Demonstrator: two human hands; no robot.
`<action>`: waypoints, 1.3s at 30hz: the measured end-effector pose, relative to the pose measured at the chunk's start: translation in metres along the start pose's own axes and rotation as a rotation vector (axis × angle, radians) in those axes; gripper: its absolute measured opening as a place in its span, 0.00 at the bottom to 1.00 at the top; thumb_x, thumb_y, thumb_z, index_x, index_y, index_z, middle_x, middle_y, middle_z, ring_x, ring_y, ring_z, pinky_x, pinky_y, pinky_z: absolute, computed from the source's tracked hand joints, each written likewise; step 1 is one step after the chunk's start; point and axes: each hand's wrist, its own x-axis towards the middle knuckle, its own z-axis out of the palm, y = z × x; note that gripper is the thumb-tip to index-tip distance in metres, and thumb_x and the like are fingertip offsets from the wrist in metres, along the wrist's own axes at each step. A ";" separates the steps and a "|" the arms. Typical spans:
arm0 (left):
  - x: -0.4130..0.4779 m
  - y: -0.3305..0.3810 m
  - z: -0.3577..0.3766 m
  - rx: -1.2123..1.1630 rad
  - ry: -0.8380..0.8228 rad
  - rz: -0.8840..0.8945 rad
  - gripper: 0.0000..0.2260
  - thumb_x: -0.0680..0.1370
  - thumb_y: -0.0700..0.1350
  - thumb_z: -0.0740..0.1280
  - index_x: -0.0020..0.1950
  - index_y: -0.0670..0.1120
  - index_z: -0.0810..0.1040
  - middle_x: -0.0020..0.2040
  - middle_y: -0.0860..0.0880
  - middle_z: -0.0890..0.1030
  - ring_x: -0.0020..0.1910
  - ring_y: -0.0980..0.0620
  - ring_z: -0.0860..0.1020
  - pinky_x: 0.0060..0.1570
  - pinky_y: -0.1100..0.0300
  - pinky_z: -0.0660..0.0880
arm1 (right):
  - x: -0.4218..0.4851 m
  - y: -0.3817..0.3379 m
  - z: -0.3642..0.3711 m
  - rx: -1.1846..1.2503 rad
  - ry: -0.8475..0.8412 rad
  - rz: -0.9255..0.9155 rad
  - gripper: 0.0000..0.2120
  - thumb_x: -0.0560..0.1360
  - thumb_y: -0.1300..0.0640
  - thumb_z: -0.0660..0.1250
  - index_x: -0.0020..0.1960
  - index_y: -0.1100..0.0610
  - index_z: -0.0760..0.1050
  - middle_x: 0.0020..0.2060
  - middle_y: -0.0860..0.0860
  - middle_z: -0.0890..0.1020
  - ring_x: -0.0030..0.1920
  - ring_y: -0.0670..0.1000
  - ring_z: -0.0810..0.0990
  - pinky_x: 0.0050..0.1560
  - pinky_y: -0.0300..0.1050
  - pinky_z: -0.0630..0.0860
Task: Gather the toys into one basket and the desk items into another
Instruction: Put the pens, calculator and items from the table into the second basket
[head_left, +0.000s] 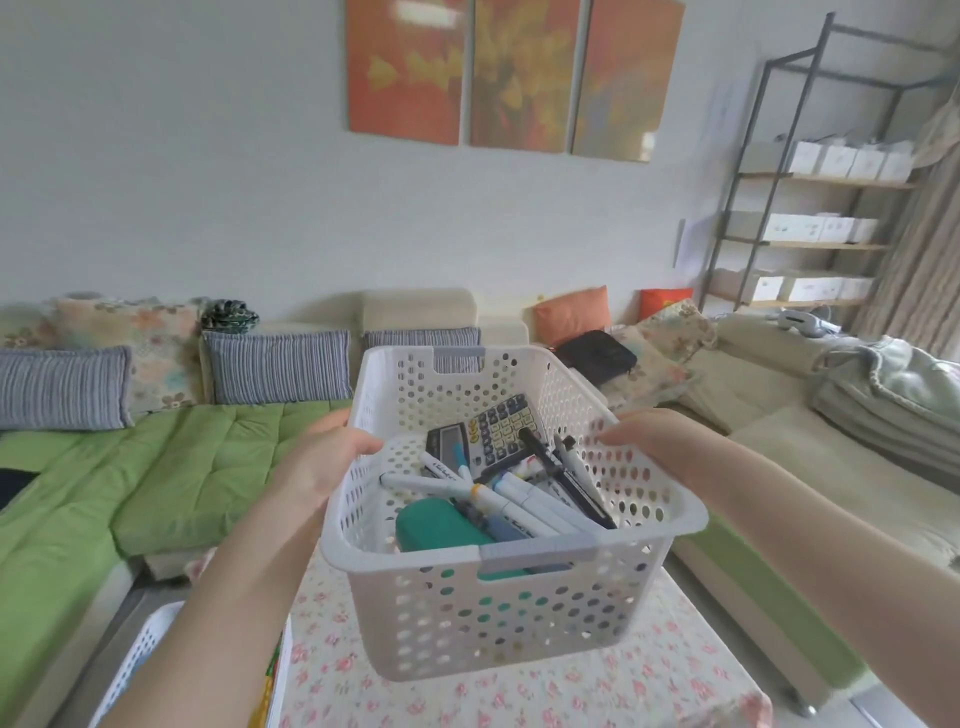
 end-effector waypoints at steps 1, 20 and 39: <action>0.000 -0.005 -0.004 -0.010 0.012 -0.013 0.15 0.75 0.37 0.62 0.60 0.48 0.75 0.52 0.49 0.79 0.41 0.54 0.78 0.34 0.59 0.71 | 0.003 -0.001 0.006 -0.014 -0.007 -0.002 0.14 0.76 0.62 0.63 0.61 0.62 0.74 0.45 0.59 0.80 0.38 0.53 0.77 0.35 0.42 0.73; 0.001 -0.094 -0.049 -0.129 0.279 -0.128 0.16 0.74 0.31 0.59 0.54 0.49 0.73 0.43 0.51 0.77 0.39 0.53 0.74 0.33 0.63 0.67 | 0.061 0.002 0.125 -0.018 -0.275 -0.041 0.15 0.75 0.64 0.63 0.62 0.64 0.71 0.54 0.61 0.78 0.52 0.59 0.78 0.49 0.50 0.76; 0.100 -0.269 -0.061 0.265 0.168 -0.220 0.08 0.73 0.34 0.62 0.49 0.42 0.77 0.44 0.44 0.78 0.44 0.44 0.76 0.40 0.57 0.70 | 0.141 0.087 0.302 0.057 -0.147 0.205 0.12 0.76 0.70 0.59 0.58 0.67 0.72 0.39 0.56 0.76 0.37 0.55 0.74 0.32 0.44 0.74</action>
